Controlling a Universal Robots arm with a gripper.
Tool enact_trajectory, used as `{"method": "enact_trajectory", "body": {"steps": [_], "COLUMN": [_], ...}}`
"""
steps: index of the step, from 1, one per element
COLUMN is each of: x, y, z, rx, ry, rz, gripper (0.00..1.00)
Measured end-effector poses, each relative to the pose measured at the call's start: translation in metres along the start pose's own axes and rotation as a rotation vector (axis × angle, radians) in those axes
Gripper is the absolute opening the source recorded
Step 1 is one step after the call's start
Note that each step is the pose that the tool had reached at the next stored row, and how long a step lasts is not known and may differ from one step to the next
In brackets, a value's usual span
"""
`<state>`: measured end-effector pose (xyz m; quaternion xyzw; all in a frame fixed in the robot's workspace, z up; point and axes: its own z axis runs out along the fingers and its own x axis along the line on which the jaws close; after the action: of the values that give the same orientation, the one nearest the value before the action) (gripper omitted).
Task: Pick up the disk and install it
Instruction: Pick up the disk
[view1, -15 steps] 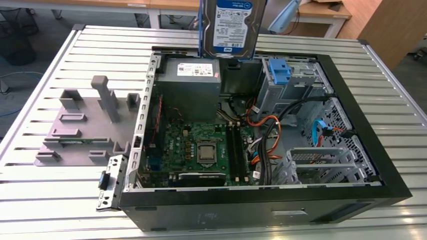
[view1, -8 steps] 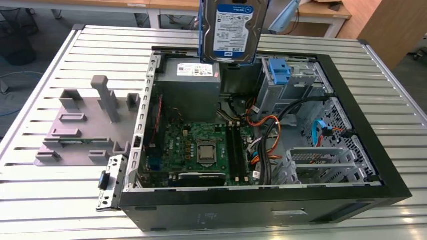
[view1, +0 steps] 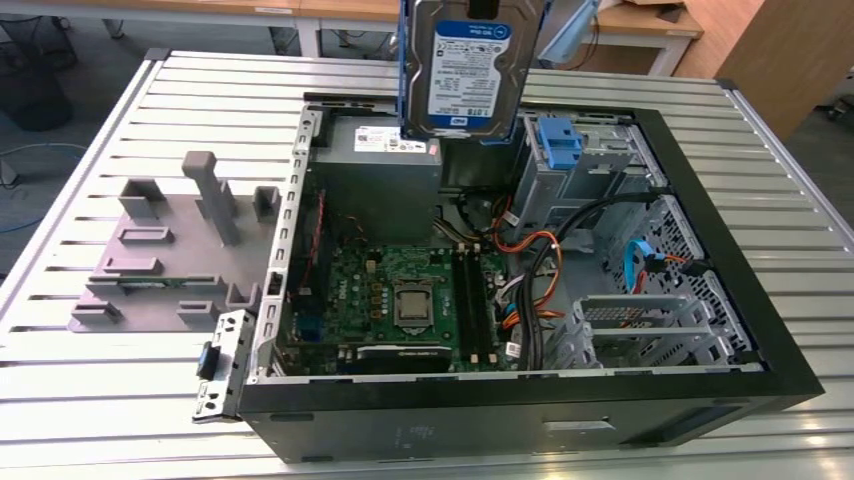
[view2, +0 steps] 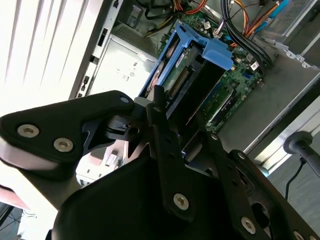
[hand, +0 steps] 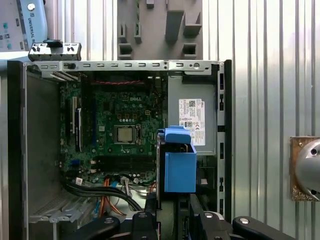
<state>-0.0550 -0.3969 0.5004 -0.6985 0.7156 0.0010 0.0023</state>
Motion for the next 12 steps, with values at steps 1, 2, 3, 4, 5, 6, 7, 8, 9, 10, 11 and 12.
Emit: {"method": "enact_trajectory", "body": {"steps": [1,2,3,4,5,6,7,8,9,10,11,12], "x": [0.0025,0.005,0.0074,0.0098,0.0122,0.0146,0.017,0.0192,0.0214,0.0235,0.0257,0.0278], "y": [0.0,-0.0001,-0.0002,-0.0002,-0.0003,-0.0004,-0.0004,-0.0005,-0.0005,-0.0006,-0.0006,-0.0007], "z": [0.0,0.0,0.0,0.0,0.0,0.0,0.0,0.0,0.0,0.0,0.0,0.0], "rx": [0.0,0.0,0.0,0.0,-0.0001,0.0,0.0,0.0,0.0,0.0,0.0,0.0], "ry": [0.0,-0.0001,-0.0001,-0.0001,0.0001,0.0,-0.0001,-0.0001,-0.0001,0.0,0.0,0.0], "rz": [0.0,0.0,0.0,0.0,0.0,0.0,0.0,0.0,0.0,0.0,0.0,0.0], "gripper": [0.35,0.35,0.35,0.35,0.35,0.35,0.35,0.35,0.35,0.35,0.35,0.35]}}
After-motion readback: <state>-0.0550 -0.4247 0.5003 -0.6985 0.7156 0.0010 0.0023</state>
